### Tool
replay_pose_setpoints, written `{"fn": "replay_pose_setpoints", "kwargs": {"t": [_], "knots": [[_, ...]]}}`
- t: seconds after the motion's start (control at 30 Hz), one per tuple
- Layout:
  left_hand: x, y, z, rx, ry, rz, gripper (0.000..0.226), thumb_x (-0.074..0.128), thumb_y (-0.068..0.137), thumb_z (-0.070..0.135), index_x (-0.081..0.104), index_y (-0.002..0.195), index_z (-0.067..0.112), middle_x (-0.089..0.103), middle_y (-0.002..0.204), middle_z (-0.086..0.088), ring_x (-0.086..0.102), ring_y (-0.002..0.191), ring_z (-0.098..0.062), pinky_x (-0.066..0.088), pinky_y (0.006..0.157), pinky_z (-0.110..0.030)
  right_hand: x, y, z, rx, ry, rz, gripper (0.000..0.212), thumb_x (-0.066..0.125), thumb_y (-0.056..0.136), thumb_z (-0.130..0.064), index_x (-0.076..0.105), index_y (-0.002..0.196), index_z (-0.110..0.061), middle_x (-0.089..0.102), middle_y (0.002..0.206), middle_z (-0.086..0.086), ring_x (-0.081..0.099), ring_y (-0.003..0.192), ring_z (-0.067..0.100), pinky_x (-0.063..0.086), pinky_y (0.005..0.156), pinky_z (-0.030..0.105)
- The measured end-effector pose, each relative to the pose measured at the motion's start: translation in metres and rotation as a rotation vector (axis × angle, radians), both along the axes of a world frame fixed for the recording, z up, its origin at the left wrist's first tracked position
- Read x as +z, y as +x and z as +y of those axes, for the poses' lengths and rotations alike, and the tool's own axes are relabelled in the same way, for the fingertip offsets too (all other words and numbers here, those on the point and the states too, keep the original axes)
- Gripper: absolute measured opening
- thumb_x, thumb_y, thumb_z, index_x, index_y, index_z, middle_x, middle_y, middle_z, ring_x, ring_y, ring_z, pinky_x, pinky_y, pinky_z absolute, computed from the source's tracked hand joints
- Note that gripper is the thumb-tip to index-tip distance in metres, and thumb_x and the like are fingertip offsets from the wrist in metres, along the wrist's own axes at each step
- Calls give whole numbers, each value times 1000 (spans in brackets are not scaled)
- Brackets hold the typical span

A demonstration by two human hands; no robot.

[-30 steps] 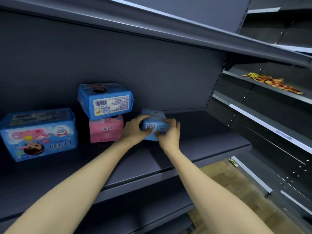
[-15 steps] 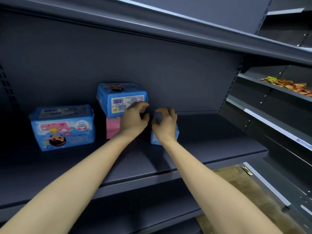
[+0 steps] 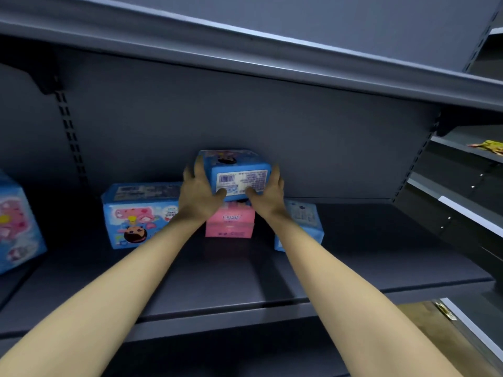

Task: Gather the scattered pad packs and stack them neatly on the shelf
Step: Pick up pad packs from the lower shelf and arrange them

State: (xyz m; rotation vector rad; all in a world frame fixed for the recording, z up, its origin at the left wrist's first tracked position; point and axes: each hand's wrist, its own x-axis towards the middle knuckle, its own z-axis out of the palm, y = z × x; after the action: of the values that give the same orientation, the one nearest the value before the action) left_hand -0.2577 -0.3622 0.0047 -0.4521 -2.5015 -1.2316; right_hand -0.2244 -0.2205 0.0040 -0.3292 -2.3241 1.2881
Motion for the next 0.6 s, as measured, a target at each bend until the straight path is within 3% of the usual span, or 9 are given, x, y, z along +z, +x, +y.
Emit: {"fn": "replay_pose_setpoints", "kwargs": {"t": [0.17,0.3,0.43,0.6], "knots": [[6,0,0,-24,-55,-39,85,66,84,17,12,149,7,38,141,-20,40,129,-34,37,101,-42,2,-4,0,26,-63,1,93,65,84,-6,1,151,-15,20,151,11,21,141,26,24,116,42],[7,2,4,10,-33,3,79,66,84,15,18,146,2,41,138,-21,42,126,-34,38,97,-37,4,0,-2,33,-65,44,87,65,82,1,12,149,-14,24,142,11,32,132,21,28,101,19],[4,5,7,8,18,61,73,65,85,14,25,145,2,42,139,-19,43,126,-33,39,98,-37,1,9,-1,-28,-55,155,78,66,80,5,23,144,-11,28,138,11,36,128,20,22,90,5],[13,17,29,-58,116,161,64,62,86,12,32,142,5,44,137,-19,47,122,-32,37,96,-31,3,27,15,-182,-44,297,67,68,81,0,34,138,-6,34,137,12,40,126,21,27,93,9]]}}
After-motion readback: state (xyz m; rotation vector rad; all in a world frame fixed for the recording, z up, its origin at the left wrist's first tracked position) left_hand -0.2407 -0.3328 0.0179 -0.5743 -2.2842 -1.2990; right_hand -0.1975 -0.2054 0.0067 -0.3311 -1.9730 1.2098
